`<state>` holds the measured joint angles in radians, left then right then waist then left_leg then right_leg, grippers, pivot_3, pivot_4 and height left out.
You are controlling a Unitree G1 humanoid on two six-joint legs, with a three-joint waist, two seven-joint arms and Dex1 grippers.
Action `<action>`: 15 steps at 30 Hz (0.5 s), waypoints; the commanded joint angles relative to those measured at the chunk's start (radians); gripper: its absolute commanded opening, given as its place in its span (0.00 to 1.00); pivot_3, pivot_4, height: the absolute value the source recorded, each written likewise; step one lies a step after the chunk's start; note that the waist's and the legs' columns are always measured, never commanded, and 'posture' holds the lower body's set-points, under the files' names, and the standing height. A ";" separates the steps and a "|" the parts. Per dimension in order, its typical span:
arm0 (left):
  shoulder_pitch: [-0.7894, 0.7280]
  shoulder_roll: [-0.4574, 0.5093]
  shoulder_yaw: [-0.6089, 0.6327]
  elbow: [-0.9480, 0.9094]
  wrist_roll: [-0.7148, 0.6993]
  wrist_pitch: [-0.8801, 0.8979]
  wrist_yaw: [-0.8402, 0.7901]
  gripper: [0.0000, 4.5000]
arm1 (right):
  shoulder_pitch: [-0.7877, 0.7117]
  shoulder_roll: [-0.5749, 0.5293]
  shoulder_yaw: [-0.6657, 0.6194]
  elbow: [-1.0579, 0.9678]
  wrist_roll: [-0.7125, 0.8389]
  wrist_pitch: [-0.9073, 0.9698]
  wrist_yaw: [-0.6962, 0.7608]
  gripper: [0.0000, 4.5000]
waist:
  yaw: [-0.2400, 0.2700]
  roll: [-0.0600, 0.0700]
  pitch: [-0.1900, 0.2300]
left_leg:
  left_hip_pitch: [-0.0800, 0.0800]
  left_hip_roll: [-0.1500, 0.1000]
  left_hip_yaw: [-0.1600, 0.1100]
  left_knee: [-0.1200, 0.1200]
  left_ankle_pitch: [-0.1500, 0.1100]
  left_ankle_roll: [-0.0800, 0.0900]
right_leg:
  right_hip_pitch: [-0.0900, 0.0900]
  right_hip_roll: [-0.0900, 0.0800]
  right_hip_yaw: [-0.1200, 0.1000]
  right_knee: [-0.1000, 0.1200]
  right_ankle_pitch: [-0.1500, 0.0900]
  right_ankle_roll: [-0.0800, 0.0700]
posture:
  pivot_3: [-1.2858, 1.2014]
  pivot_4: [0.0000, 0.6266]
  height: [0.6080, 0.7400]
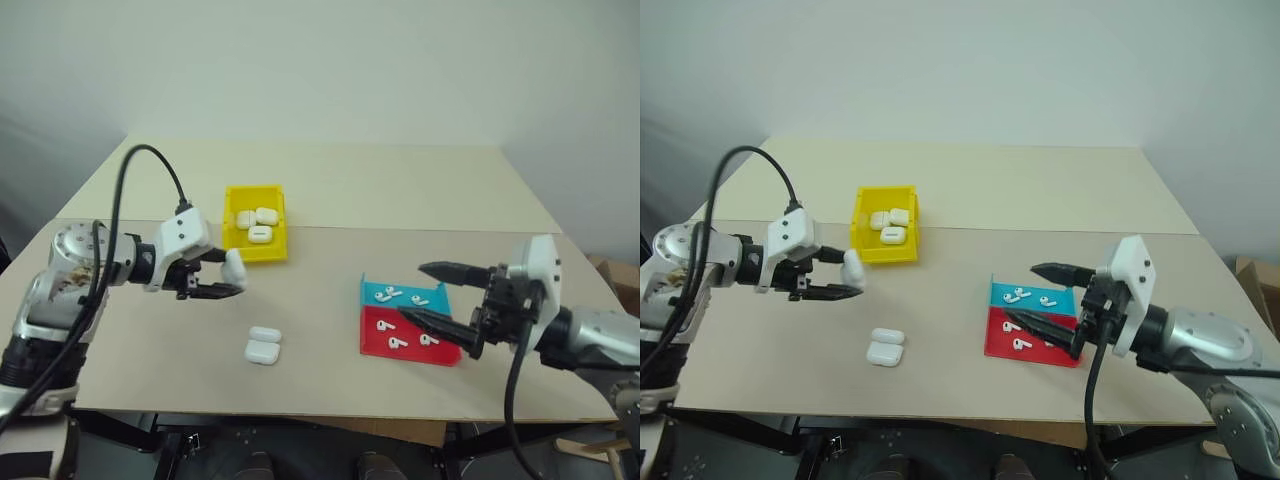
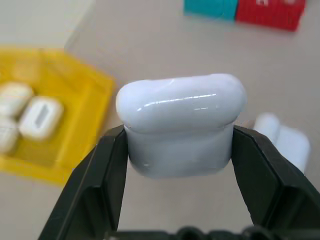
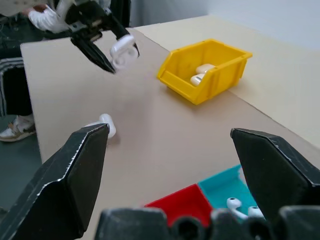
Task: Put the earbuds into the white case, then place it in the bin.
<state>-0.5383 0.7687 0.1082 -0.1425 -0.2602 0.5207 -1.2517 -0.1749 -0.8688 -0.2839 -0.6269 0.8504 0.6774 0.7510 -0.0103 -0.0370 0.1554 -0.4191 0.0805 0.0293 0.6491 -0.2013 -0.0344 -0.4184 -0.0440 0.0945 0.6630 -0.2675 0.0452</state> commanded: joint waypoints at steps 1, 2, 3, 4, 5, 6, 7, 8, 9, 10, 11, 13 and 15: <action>0.031 -0.120 0.109 -0.127 -0.190 -0.014 0.087 0.62 | -0.082 -0.061 0.058 0.047 -0.100 -0.027 0.029 1.00 | -0.002 -0.001 0.000 | 0.000 0.000 0.000 0.001 0.000 0.000 | 0.000 0.000 0.000 0.000 0.000 0.000 | 0.52 0.24 1.00; 0.039 -0.158 0.121 -0.150 -0.249 -0.005 0.095 0.62 | -0.121 -0.076 0.074 0.066 -0.106 -0.005 0.027 1.00 | -0.002 0.000 0.000 | -0.001 0.000 -0.001 0.001 0.000 0.000 | -0.001 0.001 -0.001 0.000 0.000 0.000 | 0.52 0.24 1.00; 0.044 -0.183 0.125 -0.167 -0.290 0.004 0.104 0.62 | -0.146 -0.086 0.084 0.082 -0.110 0.008 0.029 1.00 | -0.004 0.000 0.000 | -0.001 0.000 0.000 0.001 0.000 0.000 | -0.001 0.000 0.000 0.001 0.000 0.000 | 0.52 0.24 1.00; 0.045 -0.205 0.128 -0.176 -0.331 0.013 0.109 0.62 | -0.175 -0.098 0.096 0.093 -0.111 0.030 0.029 1.00 | -0.005 0.000 0.000 | -0.001 0.000 0.000 0.001 0.000 0.000 | -0.001 0.001 0.000 0.001 0.000 0.000 | 0.52 0.24 1.00; 0.040 -0.222 0.126 -0.182 -0.371 0.032 0.119 0.62 | -0.196 -0.114 0.105 0.103 -0.113 0.048 0.037 1.00 | -0.007 0.000 0.000 | -0.001 0.000 -0.001 0.001 0.000 0.000 | -0.001 0.001 0.000 0.001 0.000 0.000 | 0.52 0.24 1.00; 0.034 -0.241 0.118 -0.189 -0.400 0.034 0.127 0.62 | -0.219 -0.144 0.122 0.112 -0.116 0.067 0.062 1.00 | -0.007 0.000 0.000 | 0.000 0.000 -0.001 0.000 0.000 0.000 | -0.001 0.001 0.000 0.001 0.000 0.000 | 0.52 0.24 1.00; 0.034 -0.272 0.100 -0.203 -0.399 0.003 0.149 0.62 | -0.250 -0.177 0.144 0.120 -0.119 0.088 0.092 1.00 | -0.006 0.001 0.000 | 0.000 0.000 -0.001 0.000 0.000 0.000 | -0.001 0.001 0.000 0.001 0.000 0.000 | 0.52 0.24 1.00; 0.033 -0.295 0.084 -0.213 -0.405 -0.015 0.162 0.62 | -0.279 -0.209 0.168 0.127 -0.120 0.115 0.116 1.00 | -0.006 0.001 -0.001 | 0.000 0.000 0.000 0.001 0.000 0.000 | -0.001 0.001 0.001 0.000 0.000 0.000 | 0.52 0.24 1.00; 0.033 -0.310 0.072 -0.219 -0.406 -0.029 0.172 0.62 | -0.300 -0.230 0.185 0.133 -0.121 0.132 0.133 1.00 | -0.005 0.001 0.000 | 0.000 0.000 0.000 0.001 0.000 0.000 | 0.000 0.000 0.001 0.000 0.000 0.000 | 0.52 0.24 1.00; 0.036 -0.322 0.061 -0.221 -0.416 -0.046 0.157 0.62 | -0.327 -0.257 0.214 0.138 -0.135 0.150 0.155 1.00 | -0.004 0.001 0.000 | 0.000 0.000 0.000 0.001 0.000 0.000 | 0.000 0.000 0.000 0.000 0.000 0.000 | 0.52 0.24 1.00; 0.038 -0.333 0.050 -0.219 -0.427 -0.057 0.140 0.62 | -0.362 -0.277 0.250 0.143 -0.145 0.176 0.173 1.00 | -0.004 0.001 -0.001 | 0.000 0.000 0.000 0.001 0.000 0.000 | 0.000 0.000 0.000 0.000 0.000 0.000 | 0.52 0.24 1.00; 0.041 -0.341 0.025 -0.212 -0.439 -0.073 0.117 0.62 | -0.430 -0.309 0.330 0.151 -0.169 0.232 0.208 1.00 | -0.005 0.001 -0.001 | 0.000 0.000 0.000 0.001 0.000 0.000 | 0.000 0.001 0.000 0.000 0.000 0.000 | 0.52 0.24 1.00; 0.047 -0.333 0.008 -0.204 -0.453 -0.080 0.088 0.62 | -0.482 -0.316 0.395 0.154 -0.189 0.280 0.229 1.00 | -0.009 0.001 -0.001 | 0.000 0.000 0.000 0.001 0.000 0.000 | -0.001 0.001 0.001 0.000 0.000 0.000 | 0.52 0.24 1.00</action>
<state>-0.4897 0.4281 0.1223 -0.3292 -0.6805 0.4629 -1.1379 -0.6268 -1.1699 0.0810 -0.4677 0.6799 0.9210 0.9592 -0.0193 -0.0362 0.1547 -0.4188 0.0806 0.0294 0.6496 -0.2013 -0.0343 -0.4192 -0.0432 0.0953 0.6630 -0.2673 0.0451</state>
